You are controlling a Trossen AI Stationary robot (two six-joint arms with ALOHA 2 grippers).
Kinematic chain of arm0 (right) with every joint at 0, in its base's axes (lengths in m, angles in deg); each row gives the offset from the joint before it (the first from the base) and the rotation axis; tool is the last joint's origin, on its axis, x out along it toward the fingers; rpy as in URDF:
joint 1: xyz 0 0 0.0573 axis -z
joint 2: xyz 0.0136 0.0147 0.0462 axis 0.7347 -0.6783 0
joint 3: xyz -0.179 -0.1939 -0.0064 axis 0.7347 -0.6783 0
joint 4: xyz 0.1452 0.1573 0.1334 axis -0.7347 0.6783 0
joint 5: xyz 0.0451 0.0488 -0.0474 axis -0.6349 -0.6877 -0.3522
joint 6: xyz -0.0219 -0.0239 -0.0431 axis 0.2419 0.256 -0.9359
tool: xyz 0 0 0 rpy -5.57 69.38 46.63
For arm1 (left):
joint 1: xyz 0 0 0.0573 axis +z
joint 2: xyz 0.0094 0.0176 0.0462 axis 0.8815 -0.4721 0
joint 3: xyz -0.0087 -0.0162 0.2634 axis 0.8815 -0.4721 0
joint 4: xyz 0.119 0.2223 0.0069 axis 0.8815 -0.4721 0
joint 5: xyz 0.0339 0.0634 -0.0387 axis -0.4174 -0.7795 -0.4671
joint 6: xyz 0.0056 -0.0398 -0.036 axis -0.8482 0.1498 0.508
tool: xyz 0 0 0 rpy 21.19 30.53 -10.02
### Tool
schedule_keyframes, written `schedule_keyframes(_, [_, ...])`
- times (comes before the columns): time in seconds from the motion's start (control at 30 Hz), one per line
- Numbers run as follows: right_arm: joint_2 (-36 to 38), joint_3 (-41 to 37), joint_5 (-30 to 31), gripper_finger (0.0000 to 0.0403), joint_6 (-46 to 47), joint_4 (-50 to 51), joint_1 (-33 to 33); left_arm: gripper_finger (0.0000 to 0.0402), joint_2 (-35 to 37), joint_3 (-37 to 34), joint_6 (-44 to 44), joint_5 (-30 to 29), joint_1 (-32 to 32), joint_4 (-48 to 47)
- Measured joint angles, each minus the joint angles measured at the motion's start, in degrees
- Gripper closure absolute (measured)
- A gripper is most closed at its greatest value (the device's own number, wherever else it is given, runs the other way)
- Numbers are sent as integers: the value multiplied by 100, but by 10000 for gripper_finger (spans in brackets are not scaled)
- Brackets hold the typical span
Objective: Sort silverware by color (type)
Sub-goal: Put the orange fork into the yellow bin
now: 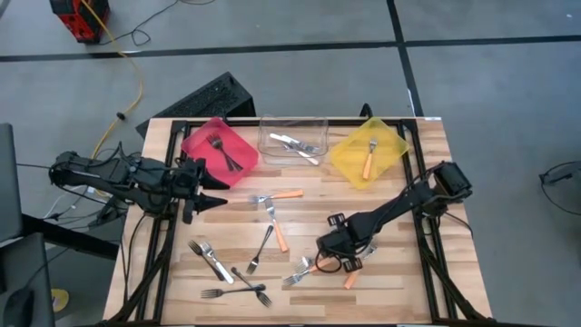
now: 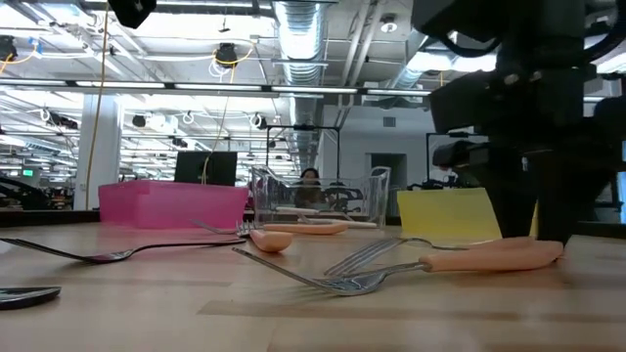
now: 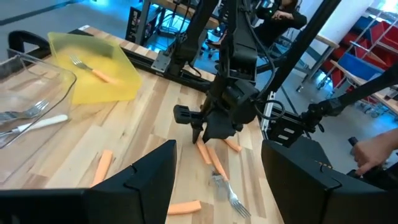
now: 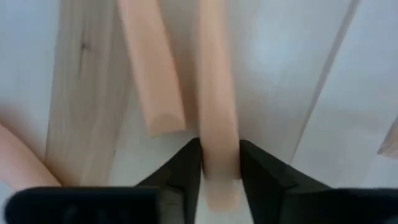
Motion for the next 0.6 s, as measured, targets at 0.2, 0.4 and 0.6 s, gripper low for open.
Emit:
schedule_keyframes(0.2, [-1,-2,-64,299,184,1,94,182,2,0,9,-71,0,0])
schedule_keyframes(0.4, [195,-19,-66,299,344,-36,97,182,2,0,10,-71,0,-84])
schedule_keyframes(0.6, [923,-49,-38,299,855,128,338,182,2,0,-186,-75,0,-101])
